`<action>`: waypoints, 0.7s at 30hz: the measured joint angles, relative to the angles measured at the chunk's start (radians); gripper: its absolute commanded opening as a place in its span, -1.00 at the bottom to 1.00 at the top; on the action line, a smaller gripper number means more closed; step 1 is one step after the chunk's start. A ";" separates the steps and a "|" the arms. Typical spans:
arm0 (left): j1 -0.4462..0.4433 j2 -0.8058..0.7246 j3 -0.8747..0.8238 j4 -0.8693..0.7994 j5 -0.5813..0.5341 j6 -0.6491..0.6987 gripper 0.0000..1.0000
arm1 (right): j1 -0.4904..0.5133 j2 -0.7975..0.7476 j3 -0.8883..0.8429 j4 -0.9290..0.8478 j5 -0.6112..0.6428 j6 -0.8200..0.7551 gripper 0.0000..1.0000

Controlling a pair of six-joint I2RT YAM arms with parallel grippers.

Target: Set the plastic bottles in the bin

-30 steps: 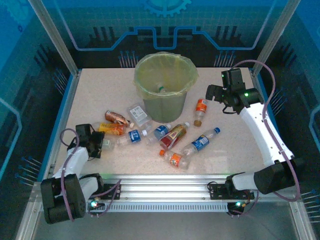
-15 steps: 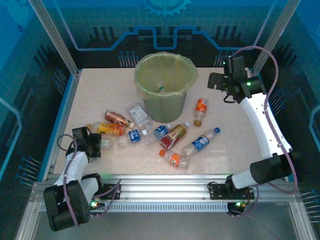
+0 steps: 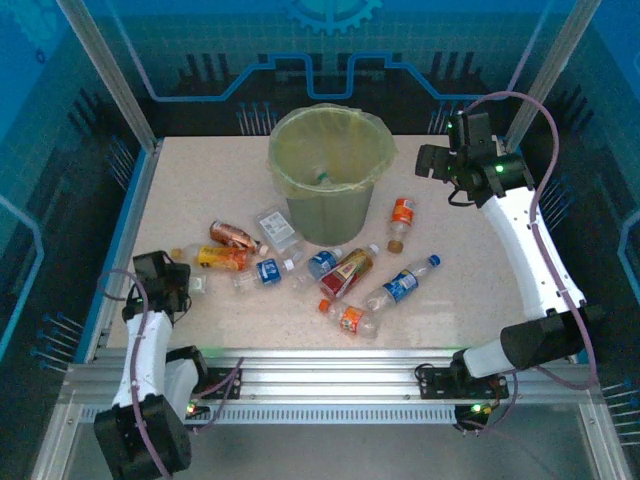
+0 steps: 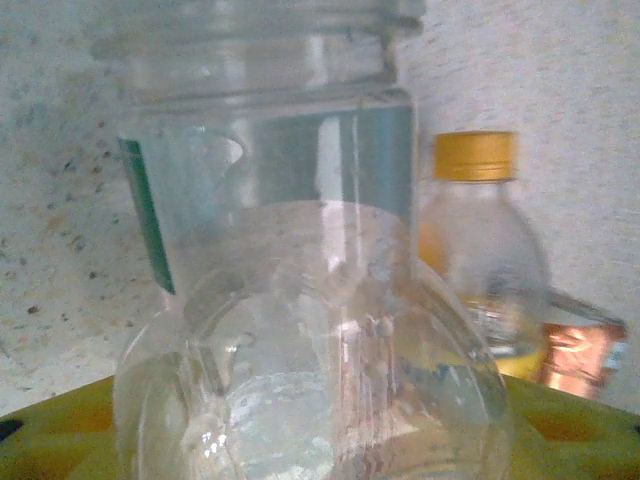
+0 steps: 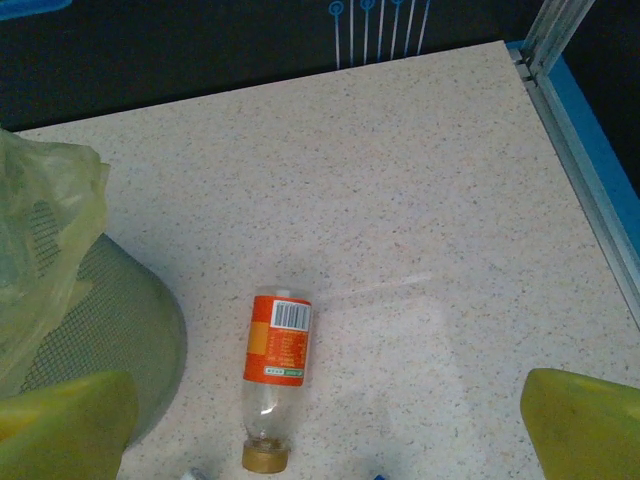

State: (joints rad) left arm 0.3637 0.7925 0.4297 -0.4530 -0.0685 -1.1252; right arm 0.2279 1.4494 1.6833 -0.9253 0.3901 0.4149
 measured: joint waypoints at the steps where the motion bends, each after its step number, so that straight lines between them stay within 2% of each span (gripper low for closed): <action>1: 0.000 -0.016 0.020 -0.015 -0.007 0.010 -0.29 | 0.000 0.000 0.000 0.000 -0.005 0.000 0.99; 13: 0.000 -0.088 0.255 -0.103 -0.026 0.161 -0.43 | 0.000 0.000 0.000 0.003 -0.011 0.004 0.99; 21: 0.000 -0.079 0.405 -0.045 0.069 0.208 -0.47 | 0.000 0.010 0.000 0.006 -0.029 0.011 0.99</action>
State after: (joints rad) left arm 0.3637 0.7139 0.8349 -0.4984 0.0010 -0.9169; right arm 0.2279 1.4593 1.6833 -0.9192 0.3614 0.4259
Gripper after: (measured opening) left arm 0.593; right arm 0.995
